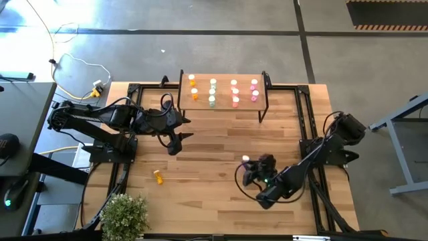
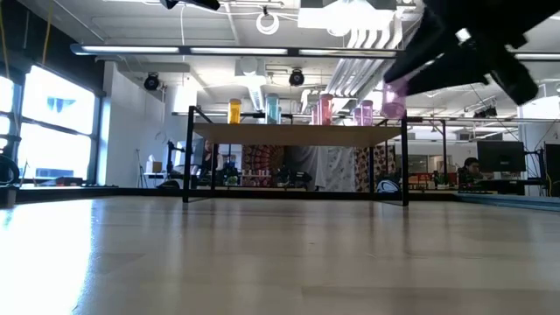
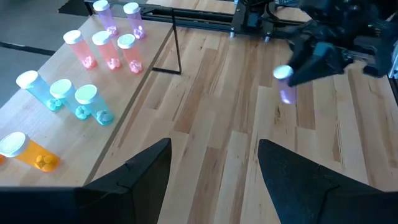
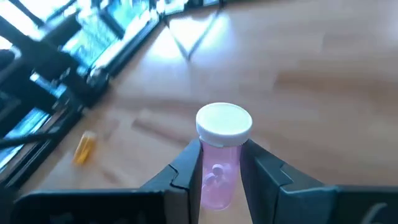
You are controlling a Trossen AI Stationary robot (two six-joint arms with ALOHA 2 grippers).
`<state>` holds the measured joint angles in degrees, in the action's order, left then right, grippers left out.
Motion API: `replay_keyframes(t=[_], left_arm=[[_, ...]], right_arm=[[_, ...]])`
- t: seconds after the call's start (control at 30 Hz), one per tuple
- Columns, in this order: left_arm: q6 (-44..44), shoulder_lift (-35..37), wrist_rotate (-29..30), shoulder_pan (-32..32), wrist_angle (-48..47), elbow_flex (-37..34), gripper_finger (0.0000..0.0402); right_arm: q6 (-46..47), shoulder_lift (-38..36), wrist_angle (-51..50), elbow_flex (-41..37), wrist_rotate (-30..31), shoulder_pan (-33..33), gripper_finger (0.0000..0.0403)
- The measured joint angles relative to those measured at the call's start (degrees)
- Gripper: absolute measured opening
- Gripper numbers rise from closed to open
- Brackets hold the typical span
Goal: Pick and place medicine bottles onto shelf by color
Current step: Put the purple pill bottle on the shelf aligned with the purple pill bottles
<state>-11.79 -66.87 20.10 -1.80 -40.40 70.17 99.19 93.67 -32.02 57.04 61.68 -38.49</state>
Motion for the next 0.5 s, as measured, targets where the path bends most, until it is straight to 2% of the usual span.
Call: replay_keyframes(t=[0.27,0.5], left_arm=[[2.29,0.0,0.07,0.0,0.0,0.0,0.0229],[4.5,0.0,0.22,0.0,0.0,0.0,0.0229]], right_arm=[[-11.37,0.0,-2.76,0.0,15.21,6.52,0.0079],[-22.78,0.0,-2.77,0.0,23.1,12.24,0.0079]])
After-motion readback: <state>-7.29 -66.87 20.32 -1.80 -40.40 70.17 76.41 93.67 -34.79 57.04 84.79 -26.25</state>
